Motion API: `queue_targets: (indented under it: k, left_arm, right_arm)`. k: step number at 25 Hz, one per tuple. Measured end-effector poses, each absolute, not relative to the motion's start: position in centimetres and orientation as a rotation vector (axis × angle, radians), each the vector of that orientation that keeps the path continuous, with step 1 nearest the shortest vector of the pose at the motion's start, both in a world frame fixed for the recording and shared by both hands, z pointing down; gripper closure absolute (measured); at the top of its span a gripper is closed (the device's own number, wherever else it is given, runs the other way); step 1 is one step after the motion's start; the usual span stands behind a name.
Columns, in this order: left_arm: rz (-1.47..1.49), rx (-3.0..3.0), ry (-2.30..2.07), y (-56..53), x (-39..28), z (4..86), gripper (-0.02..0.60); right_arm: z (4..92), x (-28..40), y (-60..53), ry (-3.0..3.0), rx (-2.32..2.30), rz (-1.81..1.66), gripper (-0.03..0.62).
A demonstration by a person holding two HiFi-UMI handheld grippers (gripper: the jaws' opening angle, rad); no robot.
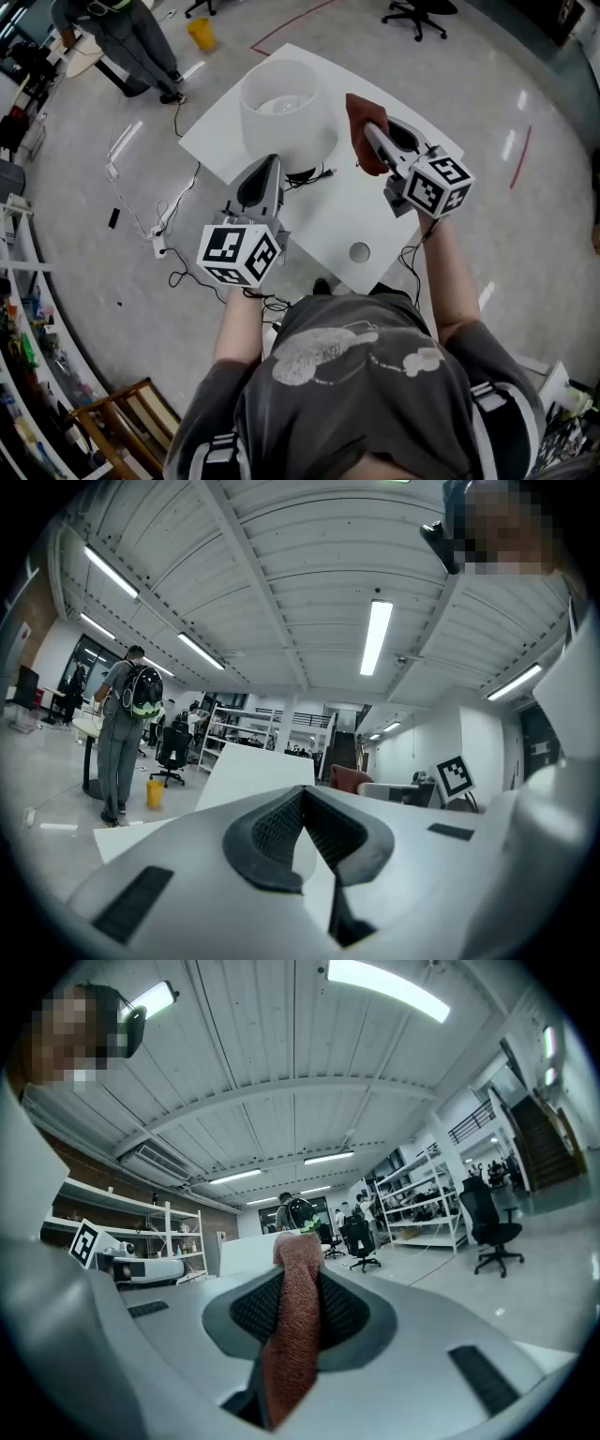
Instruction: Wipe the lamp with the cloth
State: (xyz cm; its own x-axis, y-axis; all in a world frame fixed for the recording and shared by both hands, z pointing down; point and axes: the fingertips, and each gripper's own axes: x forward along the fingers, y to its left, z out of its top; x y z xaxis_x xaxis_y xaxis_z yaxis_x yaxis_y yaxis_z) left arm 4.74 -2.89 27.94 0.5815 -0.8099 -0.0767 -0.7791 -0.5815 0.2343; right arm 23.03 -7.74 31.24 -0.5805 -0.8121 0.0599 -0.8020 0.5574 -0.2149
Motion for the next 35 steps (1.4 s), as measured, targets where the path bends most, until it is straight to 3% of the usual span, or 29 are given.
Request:
queue_targets:
  k: [17, 35]
  left_arm:
    - [-0.283, 2.509, -1.634, -6.0, 3.9, 26.2, 0.574]
    - [-0.183, 2.391, -1.671, -6.3, 5.3, 31.4, 0.574]
  right_arm:
    - [27.5, 19.1, -18.4, 2.975, -1.105, -0.17, 0.508]
    - [36.5, 19.8, -20.2, 3.011, -1.098, -0.434, 0.508]
